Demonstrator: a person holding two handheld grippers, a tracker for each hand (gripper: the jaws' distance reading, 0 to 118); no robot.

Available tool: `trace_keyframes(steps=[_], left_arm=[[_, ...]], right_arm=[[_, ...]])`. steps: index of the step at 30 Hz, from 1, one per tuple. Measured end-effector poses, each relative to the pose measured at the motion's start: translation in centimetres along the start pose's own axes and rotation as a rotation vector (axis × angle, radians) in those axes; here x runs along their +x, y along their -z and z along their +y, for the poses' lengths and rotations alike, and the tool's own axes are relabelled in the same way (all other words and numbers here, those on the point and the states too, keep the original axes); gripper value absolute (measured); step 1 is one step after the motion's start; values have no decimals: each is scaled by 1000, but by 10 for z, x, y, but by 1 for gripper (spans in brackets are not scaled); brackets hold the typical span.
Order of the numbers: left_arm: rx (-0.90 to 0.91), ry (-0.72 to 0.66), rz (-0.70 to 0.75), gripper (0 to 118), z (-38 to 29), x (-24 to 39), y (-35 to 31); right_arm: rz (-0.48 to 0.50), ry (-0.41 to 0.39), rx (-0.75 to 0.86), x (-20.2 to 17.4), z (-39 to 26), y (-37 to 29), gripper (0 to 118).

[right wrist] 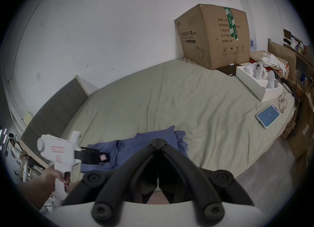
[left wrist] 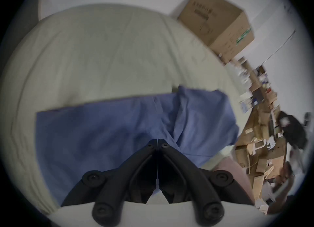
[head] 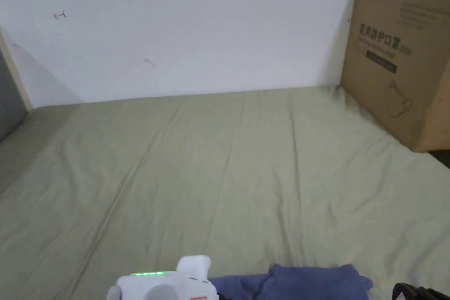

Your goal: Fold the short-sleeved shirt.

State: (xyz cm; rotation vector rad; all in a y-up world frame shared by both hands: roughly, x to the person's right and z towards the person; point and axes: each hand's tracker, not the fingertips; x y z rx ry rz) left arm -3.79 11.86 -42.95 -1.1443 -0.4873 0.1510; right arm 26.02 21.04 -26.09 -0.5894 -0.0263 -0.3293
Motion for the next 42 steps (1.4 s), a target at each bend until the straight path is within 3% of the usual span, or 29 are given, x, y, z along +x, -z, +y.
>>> trace_keyframes(steps=[2, 5, 6, 10, 13, 16, 17, 18, 20, 21, 22, 27, 29, 31, 33, 36, 37, 38, 39, 40, 41, 42], left_arm=[[-106, 13, 62, 1, -5, 16, 36], [-54, 185, 107, 1, -3, 42, 31], [-57, 181, 60, 1, -4, 42, 23], [36, -155, -599, 1, -7, 6, -36], [201, -209, -633, 1, -11, -37, -85], [193, -228, -607, 3, -11, -106, -110], [174, -250, -591, 11, -14, -129, -113], [160, -291, -572, 27, -17, -152, -114], [153, -385, -536, 90, -28, -191, -112], [133, -427, -516, 111, -34, -206, -108], [128, -452, -517, 118, -40, -212, -101], [121, -569, -629, 118, -60, -265, -63], [88, -624, -719, 118, -69, -275, -38], [163, -625, -904, 118, -70, -274, -24], [91, -660, -1002, 118, -58, -264, -2], [23, -579, -934, 89, -37, -244, 14], [21, -536, -823, 89, -32, -239, 15], [11, -508, -754, 37, -27, -234, 17], [-58, -474, -505, 7, -24, -231, 29], [-88, -490, -441, 7, -32, -240, 36], [-11, -592, -666, 7, -26, -233, 23], [-48, -521, -558, 7, -25, -228, 16]], right_arm=[[-8, -3, -6, 3, -1, -2, 0], [-24, -22, -7, 4, -1, -5, 0], [-25, -25, -6, 4, -1, -6, 0], [-11, -21, -9, 0, 1, -7, 0], [-1, -21, -12, -5, 3, -5, 0], [-17, -91, 5, -15, 4, -5, 0], [-20, -110, 7, -18, 5, -4, 0], [-15, -111, 3, -21, 5, -2, 0], [6, -110, -13, -25, 7, 2, 0], [8, -105, -17, -28, 7, 4, 0], [6, -102, -15, -31, 6, 5, 0], [8, -135, -52, -47, 7, 15, 0], [12, -142, -71, -51, 8, 18, 0], [10, -146, -79, -55, 9, 19, 0], [1, -151, -89, -58, 8, 21, 0], [9, -144, -118, -60, 7, 26, 0], [9, -146, -126, -61, 6, 27, 0], [9, -150, -129, -62, 6, 27, 0], [7, -152, -129, -63, 5, 26, 0], [7, -152, -129, -63, 5, 26, 0], [5, -151, -131, -63, 5, 26, 0], [5, -146, -134, -63, 5, 27, 0]])
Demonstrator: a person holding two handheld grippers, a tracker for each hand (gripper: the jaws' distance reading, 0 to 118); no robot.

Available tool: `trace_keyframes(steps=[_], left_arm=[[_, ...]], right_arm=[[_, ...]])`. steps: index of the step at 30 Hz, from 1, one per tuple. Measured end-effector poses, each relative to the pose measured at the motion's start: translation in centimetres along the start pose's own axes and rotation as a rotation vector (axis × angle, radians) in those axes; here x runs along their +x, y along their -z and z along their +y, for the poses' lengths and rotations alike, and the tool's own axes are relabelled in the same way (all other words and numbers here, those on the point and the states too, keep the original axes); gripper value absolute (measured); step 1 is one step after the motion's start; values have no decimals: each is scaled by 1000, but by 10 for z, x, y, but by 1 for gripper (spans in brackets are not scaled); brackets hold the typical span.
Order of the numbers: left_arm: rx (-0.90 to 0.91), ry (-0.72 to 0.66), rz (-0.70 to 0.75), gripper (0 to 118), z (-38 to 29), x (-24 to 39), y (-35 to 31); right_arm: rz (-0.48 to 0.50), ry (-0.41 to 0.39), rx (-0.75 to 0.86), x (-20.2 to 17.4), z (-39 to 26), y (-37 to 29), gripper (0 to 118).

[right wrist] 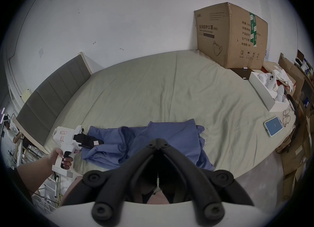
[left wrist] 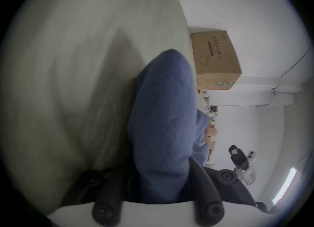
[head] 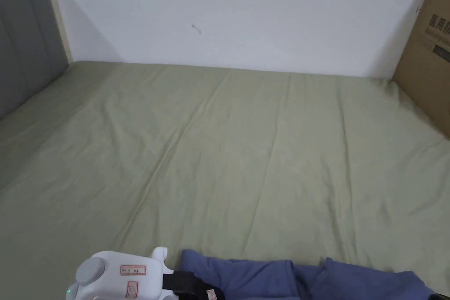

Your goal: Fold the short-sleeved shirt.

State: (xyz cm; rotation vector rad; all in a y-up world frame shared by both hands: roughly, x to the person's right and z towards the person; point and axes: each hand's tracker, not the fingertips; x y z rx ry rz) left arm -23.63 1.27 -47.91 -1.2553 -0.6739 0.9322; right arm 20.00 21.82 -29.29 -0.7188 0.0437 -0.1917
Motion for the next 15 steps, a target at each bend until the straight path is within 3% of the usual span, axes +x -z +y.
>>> trace_keyframes(steps=[5, 7, 10, 12, 15], left_arm=[[81, 145, 217, 7, -23, 46, -41], [118, 207, 413, 7, -33, 64, -71], [188, 419, 913, 7, -51, 94, -99], [212, 387, 950, 7, -58, 105, -108], [230, 342, 861, 7, -64, 133, -102]], right_arm=[[22, 9, 6, 1, 2, -3, 0], [40, 7, 21, 1, 3, -4, 0], [60, 4, 32, 1, -2, -5, 0], [80, 12, 31, 2, -6, -5, 0], [105, 36, 17, 6, -12, -7, 0]])
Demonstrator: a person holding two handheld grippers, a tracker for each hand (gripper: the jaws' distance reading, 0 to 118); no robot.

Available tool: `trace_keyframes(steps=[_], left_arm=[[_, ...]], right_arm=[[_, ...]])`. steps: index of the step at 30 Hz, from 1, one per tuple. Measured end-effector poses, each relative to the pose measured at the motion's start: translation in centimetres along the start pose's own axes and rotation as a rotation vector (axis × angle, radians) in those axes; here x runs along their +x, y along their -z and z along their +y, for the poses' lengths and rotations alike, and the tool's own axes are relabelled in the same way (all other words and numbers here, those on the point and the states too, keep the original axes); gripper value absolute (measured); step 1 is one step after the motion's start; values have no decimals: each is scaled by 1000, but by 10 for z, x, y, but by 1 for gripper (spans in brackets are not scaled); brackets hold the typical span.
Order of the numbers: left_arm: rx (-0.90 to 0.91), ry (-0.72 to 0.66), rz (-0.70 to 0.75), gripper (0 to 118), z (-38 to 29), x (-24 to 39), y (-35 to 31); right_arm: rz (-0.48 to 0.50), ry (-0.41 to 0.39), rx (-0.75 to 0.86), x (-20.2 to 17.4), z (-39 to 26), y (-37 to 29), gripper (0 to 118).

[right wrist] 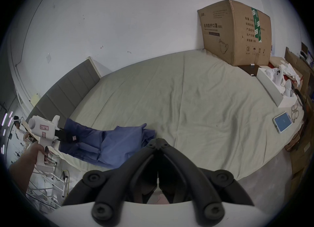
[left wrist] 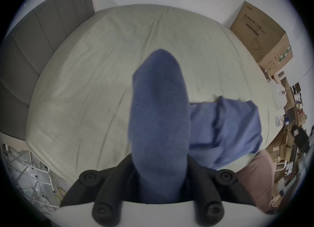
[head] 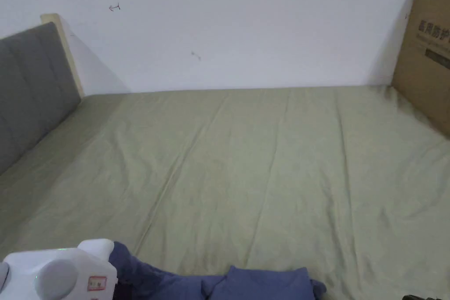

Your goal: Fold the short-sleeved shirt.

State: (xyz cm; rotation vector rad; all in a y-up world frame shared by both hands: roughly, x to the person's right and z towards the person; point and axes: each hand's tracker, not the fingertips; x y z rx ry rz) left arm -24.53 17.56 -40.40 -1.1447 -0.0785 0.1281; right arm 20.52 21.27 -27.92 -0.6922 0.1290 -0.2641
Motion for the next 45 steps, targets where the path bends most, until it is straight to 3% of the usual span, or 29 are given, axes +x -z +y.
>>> trace_keyframes(steps=[3, 6, 9, 10, 13, 14, 19, 20, 22, 23, 24, 25, 27, 30, 34, 38, 40, 42, 45], left_arm=[[12, 30, -124, 7, 11, 45, 2], [-70, -63, -362, 8, 21, 92, 24], [-168, -184, -546, 29, 28, 133, 64], [-189, -212, -592, 29, 28, 145, 77], [-251, -221, -683, 113, 23, 174, 112], [-252, -237, -721, 117, 21, 179, 115], [-126, -327, -952, 117, 16, 155, 76], [-99, -326, -943, 117, 13, 146, 65], [16, -273, -838, 107, 8, 129, 37], [71, -237, -763, 90, 5, 124, 26], [119, -189, -683, 56, 2, 121, 16], [154, -131, -613, 2, 1, 123, 9], [182, -16, -506, 0, -5, 134, 5], [83, -8, -582, 0, -8, 154, 24], [-13, 91, -532, 0, -17, 204, 65], [-277, 20, -459, 0, -35, 250, 144], [-177, -97, -622, 0, -37, 249, 153], [-190, -72, -577, 0, -35, 252, 149], [-51, -32, -647, 0, -38, 238, 104]], right_arm=[[7, 13, -1, 8, -3, -7, 0], [-8, 23, 5, 20, -5, -16, 0], [-34, 50, 6, 36, -6, -22, 0], [-46, 58, 6, 41, -7, -24, 0], [-75, 94, 1, 54, -9, -27, 0], [-77, 105, 0, 57, -9, -27, 0], [-71, 155, -14, 66, -7, -29, 0], [-54, 169, -12, 67, -5, -30, 0], [-37, 171, 8, 67, 1, -31, 0], [-38, 160, 18, 66, 3, -31, 0], [-41, 145, 28, 65, 6, -31, 0], [-43, 134, 36, 65, 8, -31, 0], [-43, 132, 44, 66, 10, -30, 0], [-40, 149, 45, 71, 11, -31, 0], [-57, 146, 43, 77, 8, -33, 0], [-87, 137, 23, 80, 1, -29, 0], [-77, 153, 14, 80, -2, -30, 0], [-64, 156, 6, 78, -4, -33, 0], [-38, 142, -1, 72, -5, -37, 0]])
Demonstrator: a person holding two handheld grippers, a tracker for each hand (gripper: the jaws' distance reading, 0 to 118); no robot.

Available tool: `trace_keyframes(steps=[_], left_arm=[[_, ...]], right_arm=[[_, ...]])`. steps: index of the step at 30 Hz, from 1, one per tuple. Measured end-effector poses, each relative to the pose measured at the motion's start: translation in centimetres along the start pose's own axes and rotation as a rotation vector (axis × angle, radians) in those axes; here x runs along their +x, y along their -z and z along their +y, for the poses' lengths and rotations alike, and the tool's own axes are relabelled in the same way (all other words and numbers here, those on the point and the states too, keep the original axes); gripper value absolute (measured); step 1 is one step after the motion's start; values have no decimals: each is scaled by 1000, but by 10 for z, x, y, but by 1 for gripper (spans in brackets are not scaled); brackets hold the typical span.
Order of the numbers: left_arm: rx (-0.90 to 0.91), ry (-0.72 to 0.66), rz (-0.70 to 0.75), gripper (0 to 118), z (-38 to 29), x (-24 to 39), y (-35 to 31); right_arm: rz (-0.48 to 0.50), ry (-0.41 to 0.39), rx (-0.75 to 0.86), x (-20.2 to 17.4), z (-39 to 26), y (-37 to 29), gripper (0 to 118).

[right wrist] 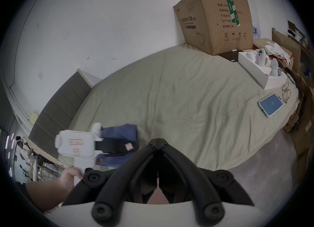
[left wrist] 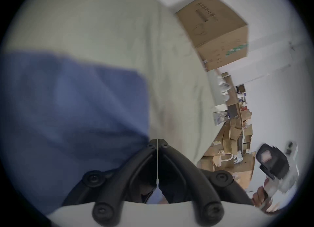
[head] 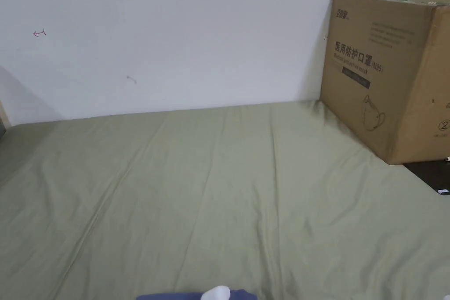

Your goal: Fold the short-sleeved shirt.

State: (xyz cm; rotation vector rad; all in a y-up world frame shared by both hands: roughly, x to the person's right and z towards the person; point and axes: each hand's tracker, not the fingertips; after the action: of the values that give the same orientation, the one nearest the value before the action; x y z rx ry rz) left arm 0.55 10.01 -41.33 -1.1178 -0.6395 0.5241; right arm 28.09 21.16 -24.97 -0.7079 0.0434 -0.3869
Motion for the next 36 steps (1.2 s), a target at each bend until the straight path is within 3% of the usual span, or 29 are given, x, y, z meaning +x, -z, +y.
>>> trace_keyframes(steps=[4, 6, 8, 12, 14, 16, 18, 20, 24, 27, 29, 31, 33, 35, 36], left_arm=[[286, 322, 63, 0, 0, 45, -115], [447, 419, 126, 0, -2, 62, -169], [618, 488, 172, 0, -7, 71, -215], [946, 552, 397, 0, -26, 77, -267], [1075, 548, 512, 0, -40, 70, -274], [1176, 531, 715, 0, -58, 59, -266], [1205, 466, 798, 0, -77, 48, -261], [1225, 429, 732, 0, -93, 37, -258], [1153, 519, 777, 0, -88, 35, -251], [1145, 460, 681, 0, -84, 32, -257], [1141, 428, 603, 0, -82, 31, -266], [1119, 425, 632, 0, -78, 29, -271], [1046, 415, 611, 0, -73, 19, -277], [957, 364, 585, 0, -65, 5, -277], [919, 334, 577, 0, -63, -4, -276]], right_arm=[[75, -6, 27, -13, 14, -8, 0], [112, -37, 87, -26, 28, -14, 0], [114, -101, 196, -43, 40, -21, 0], [127, -270, 512, -75, 47, -36, 0], [1, -341, 696, -88, 33, -37, 0], [-223, -348, 870, -96, 8, -31, 0], [-250, -293, 845, -97, -4, -25, 0], [-215, -263, 799, -94, -15, -23, 0], [-231, -340, 742, -92, -17, -17, 0], [-210, -299, 773, -91, -12, -25, 0], [-112, -271, 733, -90, -3, -27, 0], [171, -252, 545, -84, 14, -11, 0], [320, -197, 125, -82, 40, 38, 0], [344, -147, -285, -82, 46, 100, 0], [343, -137, -372, -80, 38, 127, 0]])
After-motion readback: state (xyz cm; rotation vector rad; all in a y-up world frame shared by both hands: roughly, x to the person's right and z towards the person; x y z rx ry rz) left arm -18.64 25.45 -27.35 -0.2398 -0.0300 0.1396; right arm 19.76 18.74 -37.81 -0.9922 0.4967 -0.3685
